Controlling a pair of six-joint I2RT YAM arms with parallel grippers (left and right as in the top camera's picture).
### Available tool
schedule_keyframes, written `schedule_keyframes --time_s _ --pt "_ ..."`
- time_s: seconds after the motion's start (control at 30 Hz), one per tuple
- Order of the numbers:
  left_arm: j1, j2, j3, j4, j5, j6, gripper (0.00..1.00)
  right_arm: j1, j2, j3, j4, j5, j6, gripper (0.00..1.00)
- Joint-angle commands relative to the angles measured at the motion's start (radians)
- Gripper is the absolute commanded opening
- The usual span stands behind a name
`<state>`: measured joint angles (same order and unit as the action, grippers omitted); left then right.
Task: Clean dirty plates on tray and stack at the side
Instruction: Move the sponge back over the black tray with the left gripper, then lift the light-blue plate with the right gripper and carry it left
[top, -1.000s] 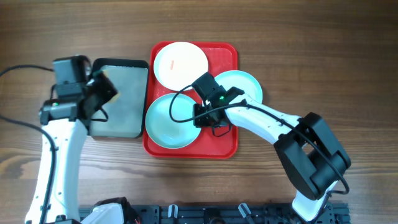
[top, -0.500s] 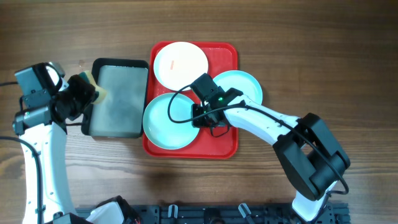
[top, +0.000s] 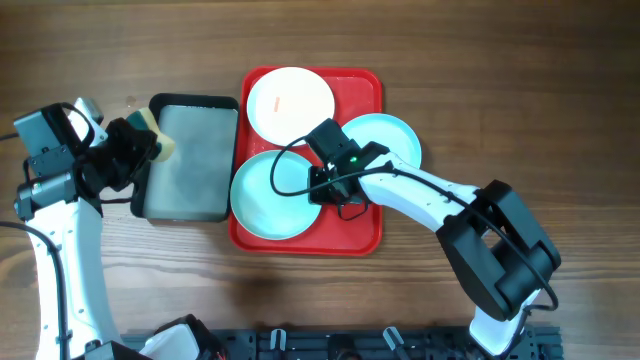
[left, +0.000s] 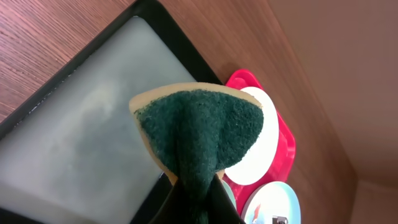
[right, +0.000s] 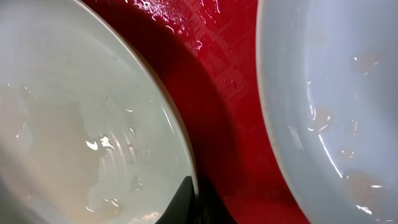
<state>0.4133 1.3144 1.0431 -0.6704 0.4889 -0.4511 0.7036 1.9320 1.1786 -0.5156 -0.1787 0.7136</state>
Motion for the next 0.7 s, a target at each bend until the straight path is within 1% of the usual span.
schedule_keyframes --time_s 0.0,0.1,0.23,0.33,0.43,0.67 --pt "0.006 -0.009 0.017 0.007 0.027 0.005 0.04 0.0 -0.01 0.045 -0.016 0.006 -0.032 0.04" --pt "0.006 -0.009 0.017 0.007 0.027 0.022 0.04 -0.013 -0.055 0.103 -0.075 0.007 -0.061 0.04" --pt "0.006 -0.009 0.017 0.003 0.027 0.026 0.04 -0.018 -0.081 0.22 -0.198 0.092 -0.103 0.04" --pt "0.006 -0.009 0.017 0.003 0.027 0.025 0.04 -0.017 -0.081 0.281 -0.235 0.105 -0.116 0.04" --pt "0.006 -0.009 0.017 0.0 0.027 0.024 0.04 -0.017 -0.081 0.311 -0.222 0.118 -0.116 0.04" --pt "0.006 -0.009 0.017 -0.013 0.027 0.024 0.04 -0.006 -0.072 0.313 -0.054 0.129 -0.106 0.04"
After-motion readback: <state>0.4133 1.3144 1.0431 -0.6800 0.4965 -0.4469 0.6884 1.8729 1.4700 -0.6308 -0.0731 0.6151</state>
